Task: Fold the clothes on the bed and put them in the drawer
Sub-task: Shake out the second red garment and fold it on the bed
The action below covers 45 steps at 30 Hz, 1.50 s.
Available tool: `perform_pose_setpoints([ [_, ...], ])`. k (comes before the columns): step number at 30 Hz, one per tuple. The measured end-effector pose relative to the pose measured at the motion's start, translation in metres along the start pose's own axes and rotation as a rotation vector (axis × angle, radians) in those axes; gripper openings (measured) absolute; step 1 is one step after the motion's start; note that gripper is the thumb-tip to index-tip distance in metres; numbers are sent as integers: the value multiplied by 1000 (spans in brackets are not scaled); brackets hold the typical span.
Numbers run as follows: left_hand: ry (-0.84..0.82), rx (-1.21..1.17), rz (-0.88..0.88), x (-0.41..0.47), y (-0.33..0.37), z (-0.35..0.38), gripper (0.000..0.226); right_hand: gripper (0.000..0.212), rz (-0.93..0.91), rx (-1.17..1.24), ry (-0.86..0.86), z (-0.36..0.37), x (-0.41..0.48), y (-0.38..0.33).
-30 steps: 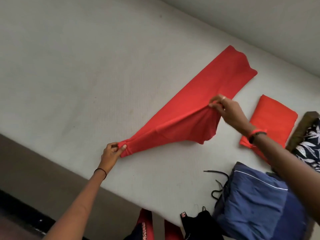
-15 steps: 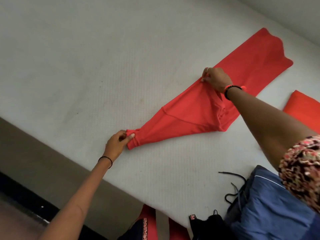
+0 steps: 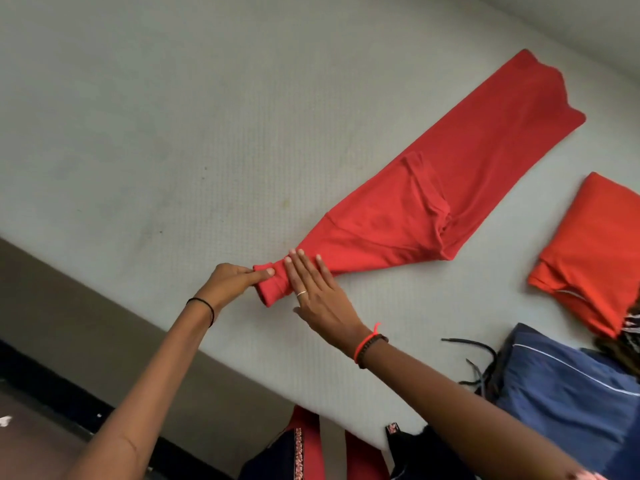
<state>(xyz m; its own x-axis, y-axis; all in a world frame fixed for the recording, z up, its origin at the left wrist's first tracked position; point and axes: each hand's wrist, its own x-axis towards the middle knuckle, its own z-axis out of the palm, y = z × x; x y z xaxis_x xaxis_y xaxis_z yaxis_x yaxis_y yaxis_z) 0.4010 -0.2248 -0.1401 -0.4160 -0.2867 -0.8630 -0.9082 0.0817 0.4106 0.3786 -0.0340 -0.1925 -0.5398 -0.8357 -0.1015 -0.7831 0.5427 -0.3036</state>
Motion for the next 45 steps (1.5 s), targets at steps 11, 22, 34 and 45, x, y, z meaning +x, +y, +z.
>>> perform_pose_setpoints([
  [11,-212,399,152,-48,35,-3,49,60,397,567,239,-6,-27,-32],
  [22,-560,408,501,2,96,69,83,14,686,1188,240,-61,-55,-42],
  [34,-428,382,398,43,61,89,69,27,1148,1895,131,-76,-30,136],
  [45,-101,673,624,60,48,94,44,60,1306,1569,102,-65,-14,166],
])
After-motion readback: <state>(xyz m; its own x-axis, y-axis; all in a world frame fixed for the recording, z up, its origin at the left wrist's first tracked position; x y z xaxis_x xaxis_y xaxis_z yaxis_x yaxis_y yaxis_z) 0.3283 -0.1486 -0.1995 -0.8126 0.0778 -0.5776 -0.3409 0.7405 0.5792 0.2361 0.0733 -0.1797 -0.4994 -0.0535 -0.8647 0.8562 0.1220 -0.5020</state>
